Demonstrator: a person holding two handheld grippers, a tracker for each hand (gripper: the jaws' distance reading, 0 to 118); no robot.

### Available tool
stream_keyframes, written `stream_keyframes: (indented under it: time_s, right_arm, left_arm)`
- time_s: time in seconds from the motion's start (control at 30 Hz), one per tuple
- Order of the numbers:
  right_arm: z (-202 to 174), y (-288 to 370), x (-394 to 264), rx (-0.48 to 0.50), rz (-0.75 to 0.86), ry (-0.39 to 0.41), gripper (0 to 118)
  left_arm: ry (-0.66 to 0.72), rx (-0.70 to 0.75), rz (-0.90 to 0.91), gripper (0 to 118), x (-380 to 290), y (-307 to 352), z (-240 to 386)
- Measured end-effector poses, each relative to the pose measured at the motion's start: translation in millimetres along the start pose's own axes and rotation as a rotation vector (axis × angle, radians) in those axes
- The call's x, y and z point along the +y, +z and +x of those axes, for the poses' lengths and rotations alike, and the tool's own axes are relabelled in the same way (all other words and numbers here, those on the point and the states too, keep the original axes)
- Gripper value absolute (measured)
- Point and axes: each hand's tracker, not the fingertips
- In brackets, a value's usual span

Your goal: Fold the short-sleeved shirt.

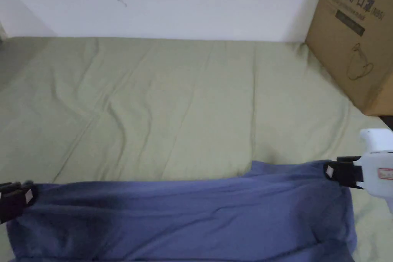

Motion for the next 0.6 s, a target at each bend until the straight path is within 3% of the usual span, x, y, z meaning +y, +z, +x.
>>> stream_keyframes:
  time_s: [0.27,0.5,0.6]
  right_arm:
    - [-21.7,107.0,-80.3,0.057,-0.016,0.066,0]
    - [-22.2,77.8,-146.5,0.031,-0.311,0.125,0]
    - [-24.5,57.7,-149.0,-0.048,-0.364,0.217,0]
  left_arm:
    - [0.010,-0.038,-0.028,3,-54.9,75.7,-14.0]
    - [0.056,-0.020,-0.204,3,-119.7,70.9,-19.1]
    - [0.043,-0.014,-0.258,3,-129.4,61.0,-19.4]
